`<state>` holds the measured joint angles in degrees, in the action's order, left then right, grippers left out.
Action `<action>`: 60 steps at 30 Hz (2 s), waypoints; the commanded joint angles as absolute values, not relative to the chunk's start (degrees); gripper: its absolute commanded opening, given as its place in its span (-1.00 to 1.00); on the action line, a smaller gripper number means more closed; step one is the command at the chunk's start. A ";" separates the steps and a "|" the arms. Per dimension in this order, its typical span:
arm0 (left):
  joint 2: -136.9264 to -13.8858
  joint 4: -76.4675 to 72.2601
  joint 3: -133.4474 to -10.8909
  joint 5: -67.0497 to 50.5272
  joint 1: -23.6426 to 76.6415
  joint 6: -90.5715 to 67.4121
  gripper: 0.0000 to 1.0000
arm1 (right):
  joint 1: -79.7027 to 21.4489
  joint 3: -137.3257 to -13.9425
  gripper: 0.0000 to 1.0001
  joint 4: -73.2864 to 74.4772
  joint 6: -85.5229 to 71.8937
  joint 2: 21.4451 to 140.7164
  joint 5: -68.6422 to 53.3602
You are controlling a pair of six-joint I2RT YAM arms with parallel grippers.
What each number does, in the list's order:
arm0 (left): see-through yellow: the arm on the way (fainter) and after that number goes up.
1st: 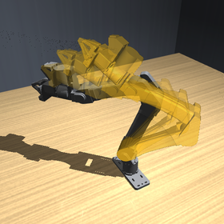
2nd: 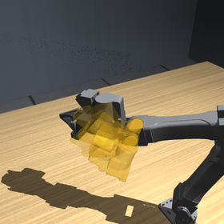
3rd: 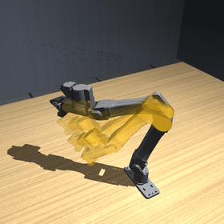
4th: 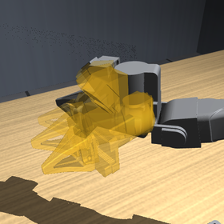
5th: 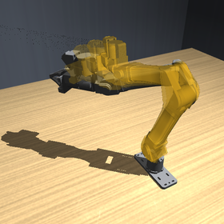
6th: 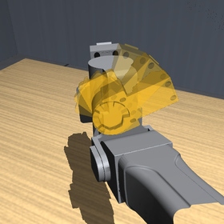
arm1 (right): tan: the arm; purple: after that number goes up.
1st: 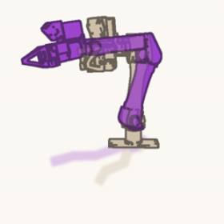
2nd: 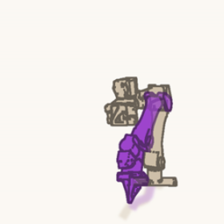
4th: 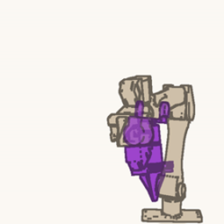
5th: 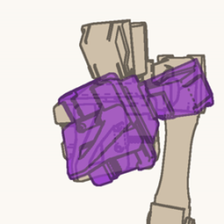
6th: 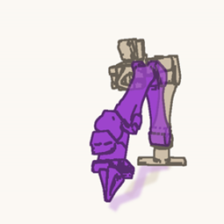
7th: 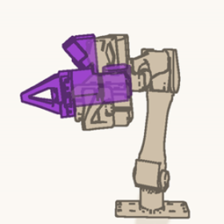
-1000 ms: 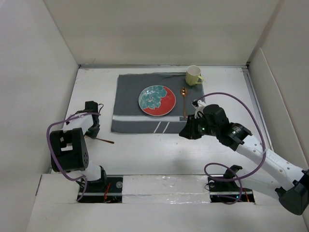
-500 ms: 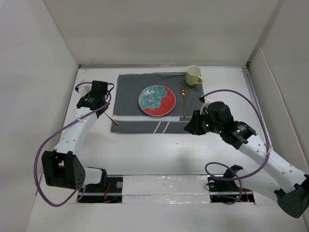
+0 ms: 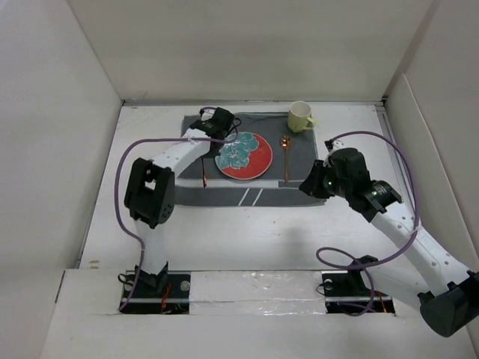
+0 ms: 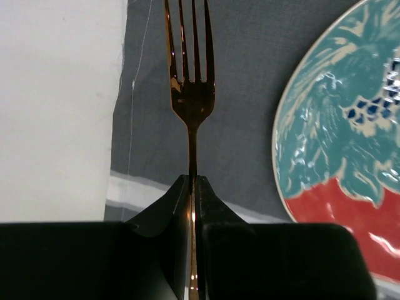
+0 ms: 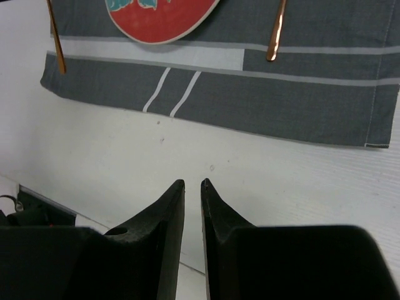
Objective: Set the dinner table for one person
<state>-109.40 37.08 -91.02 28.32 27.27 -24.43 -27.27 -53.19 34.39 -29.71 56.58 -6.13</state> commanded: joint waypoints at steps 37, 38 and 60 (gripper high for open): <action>-125.95 31.11 -98.53 28.38 23.55 -10.28 -1.00 | -24.87 -56.95 -0.51 36.91 -32.78 58.27 2.20; -125.95 31.29 -98.61 28.74 23.55 -10.28 -1.00 | -24.87 -57.04 -0.50 36.74 -32.70 58.36 2.11; -96.99 35.17 -105.93 24.98 23.55 -19.42 -1.00 | -24.95 -74.77 -0.96 37.79 -31.02 61.79 -3.78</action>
<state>-109.38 36.14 -105.36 27.79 23.62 -16.29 -24.73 -67.68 38.50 -31.92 62.70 -1.93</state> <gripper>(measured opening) 0.006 0.020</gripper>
